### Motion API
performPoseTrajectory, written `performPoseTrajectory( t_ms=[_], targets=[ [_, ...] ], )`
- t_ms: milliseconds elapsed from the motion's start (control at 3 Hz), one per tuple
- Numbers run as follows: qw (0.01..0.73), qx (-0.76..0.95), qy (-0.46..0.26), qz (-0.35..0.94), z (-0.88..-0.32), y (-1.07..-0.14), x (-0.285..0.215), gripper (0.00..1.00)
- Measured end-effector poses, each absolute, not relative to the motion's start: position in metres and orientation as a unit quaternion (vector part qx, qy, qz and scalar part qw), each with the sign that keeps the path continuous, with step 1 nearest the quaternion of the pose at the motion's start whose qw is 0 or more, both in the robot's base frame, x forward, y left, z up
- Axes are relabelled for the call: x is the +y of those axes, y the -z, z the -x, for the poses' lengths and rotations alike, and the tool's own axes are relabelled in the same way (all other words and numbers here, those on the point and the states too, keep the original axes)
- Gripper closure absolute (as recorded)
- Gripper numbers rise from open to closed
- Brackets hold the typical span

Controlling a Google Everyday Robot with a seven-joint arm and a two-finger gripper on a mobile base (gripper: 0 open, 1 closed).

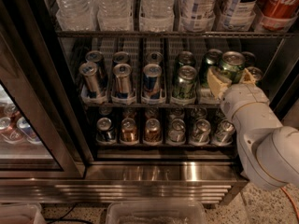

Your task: Pick green can from middle shelf of fridge

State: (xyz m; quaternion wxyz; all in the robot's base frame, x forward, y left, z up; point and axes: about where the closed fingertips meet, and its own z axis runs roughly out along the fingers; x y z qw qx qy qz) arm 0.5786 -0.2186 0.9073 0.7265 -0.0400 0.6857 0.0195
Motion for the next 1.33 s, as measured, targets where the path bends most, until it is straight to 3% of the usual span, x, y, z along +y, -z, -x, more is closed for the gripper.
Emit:
performPoseTrajectory(
  t_ms=[667, 1000, 1333],
  targets=[
    [0.683, 0.724, -0.052, 0.088, -0.543, -0.896, -0.238, 1.0],
    [0.654, 0.735, -0.111, 0.138, -0.543, -0.906, -0.18, 1.0],
    [0.646, 0.73, -0.128, 0.18, -0.545, -0.912, -0.155, 1.0]
  ],
)
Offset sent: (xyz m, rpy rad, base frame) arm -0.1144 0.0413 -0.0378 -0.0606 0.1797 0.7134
